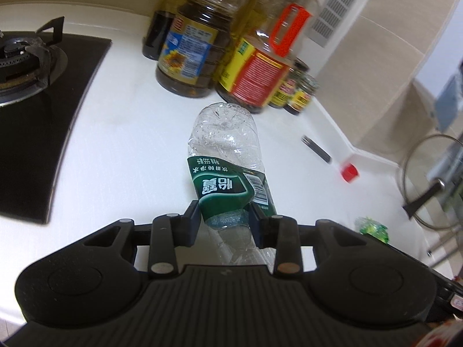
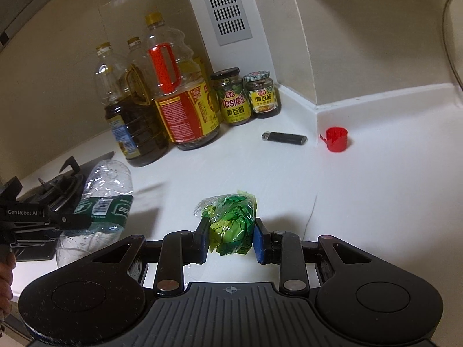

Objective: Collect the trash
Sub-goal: 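Carry the water bottle and green bundle down over the wastebasket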

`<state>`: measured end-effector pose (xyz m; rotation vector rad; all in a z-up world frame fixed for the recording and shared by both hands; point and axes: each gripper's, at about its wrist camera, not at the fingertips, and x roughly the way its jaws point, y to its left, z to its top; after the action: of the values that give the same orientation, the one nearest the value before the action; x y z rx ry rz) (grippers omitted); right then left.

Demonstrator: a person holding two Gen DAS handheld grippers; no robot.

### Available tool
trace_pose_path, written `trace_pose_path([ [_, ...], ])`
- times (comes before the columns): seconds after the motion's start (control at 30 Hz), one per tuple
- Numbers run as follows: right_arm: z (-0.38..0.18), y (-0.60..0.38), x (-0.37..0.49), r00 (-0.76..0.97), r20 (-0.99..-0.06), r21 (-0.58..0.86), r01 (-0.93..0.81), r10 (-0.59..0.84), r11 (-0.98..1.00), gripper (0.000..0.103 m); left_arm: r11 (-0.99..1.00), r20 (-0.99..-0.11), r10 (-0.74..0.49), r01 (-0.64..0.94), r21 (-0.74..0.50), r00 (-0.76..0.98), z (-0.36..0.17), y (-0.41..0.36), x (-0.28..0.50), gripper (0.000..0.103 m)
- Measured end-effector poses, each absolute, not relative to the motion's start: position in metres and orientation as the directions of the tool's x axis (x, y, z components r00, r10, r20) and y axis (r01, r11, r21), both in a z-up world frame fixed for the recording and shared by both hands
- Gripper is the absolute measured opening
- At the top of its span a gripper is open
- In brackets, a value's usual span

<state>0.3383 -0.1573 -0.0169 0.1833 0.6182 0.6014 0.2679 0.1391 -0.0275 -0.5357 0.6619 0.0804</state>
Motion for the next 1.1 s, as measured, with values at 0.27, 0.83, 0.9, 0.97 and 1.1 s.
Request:
trace_pose_path([
  [0.27,-0.012,-0.157,0.273,0.674,-0.478,0.356,-0.437,0.563,0.826,0.031,0.873,-0.6,-0.214,-0.124,-0.471,0.771,-0.025,0.129,0.222,0.032],
  [0.83,-0.024,-0.157,0.153,0.688,-0.53,0.379,-0.329,0.495,0.865,0.031,0.873,-0.624,-0.389,0.055,-0.484,0.678,-0.045,0.116,0.143,0.032],
  [0.9,-0.029,-0.156,0.144,0.683,-0.545,0.383,-0.314,0.487,0.869,0.031,0.873,-0.633,-0.399,0.065,-0.483,0.663,-0.049,0.116,0.137,0.032],
  [0.97,-0.033,-0.155,0.137,0.678,-0.559,0.385,-0.298,0.477,0.874,0.031,0.873,-0.643,-0.409,0.073,-0.481,0.647,-0.054,0.116,0.131,0.032],
  [1.1,-0.043,-0.154,0.125,0.667,-0.588,0.378,-0.273,0.457,0.885,0.031,0.874,-0.664,-0.421,0.08,-0.48,0.618,-0.066,0.114,0.124,0.032],
])
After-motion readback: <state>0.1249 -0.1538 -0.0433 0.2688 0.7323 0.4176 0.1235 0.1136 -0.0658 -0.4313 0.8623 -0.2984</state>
